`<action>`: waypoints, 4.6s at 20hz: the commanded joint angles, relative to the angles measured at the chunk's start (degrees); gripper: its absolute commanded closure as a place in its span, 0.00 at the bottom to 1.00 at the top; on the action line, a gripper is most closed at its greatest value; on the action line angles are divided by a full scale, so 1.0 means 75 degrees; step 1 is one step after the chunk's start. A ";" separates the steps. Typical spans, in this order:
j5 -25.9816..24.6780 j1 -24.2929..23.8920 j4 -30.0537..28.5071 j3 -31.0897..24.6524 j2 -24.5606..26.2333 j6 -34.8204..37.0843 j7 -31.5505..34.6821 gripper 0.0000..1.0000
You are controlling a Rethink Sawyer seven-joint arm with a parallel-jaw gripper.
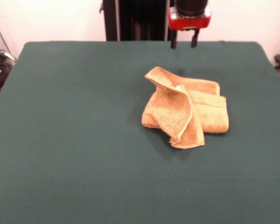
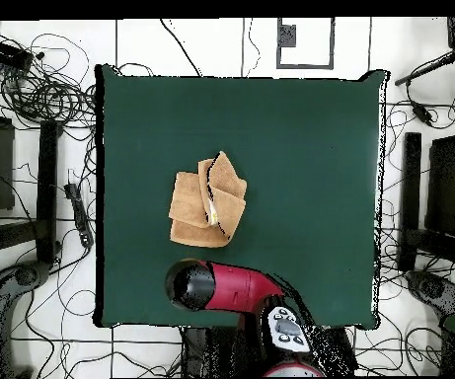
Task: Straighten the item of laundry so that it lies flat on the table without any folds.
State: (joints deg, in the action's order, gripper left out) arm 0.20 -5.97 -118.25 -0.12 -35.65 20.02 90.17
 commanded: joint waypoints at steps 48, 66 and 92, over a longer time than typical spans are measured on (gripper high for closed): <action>0.0073 0.0332 0.0921 -0.0471 0.0401 0.0006 0.1031 0.00; 0.0219 0.0413 0.2634 -0.0437 0.1185 0.0882 0.0959 0.00; 0.0069 -0.0091 0.2074 -0.0536 0.0929 0.0748 0.0831 0.00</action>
State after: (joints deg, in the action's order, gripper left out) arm 0.17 -5.65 -103.18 -0.12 -27.76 20.88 90.17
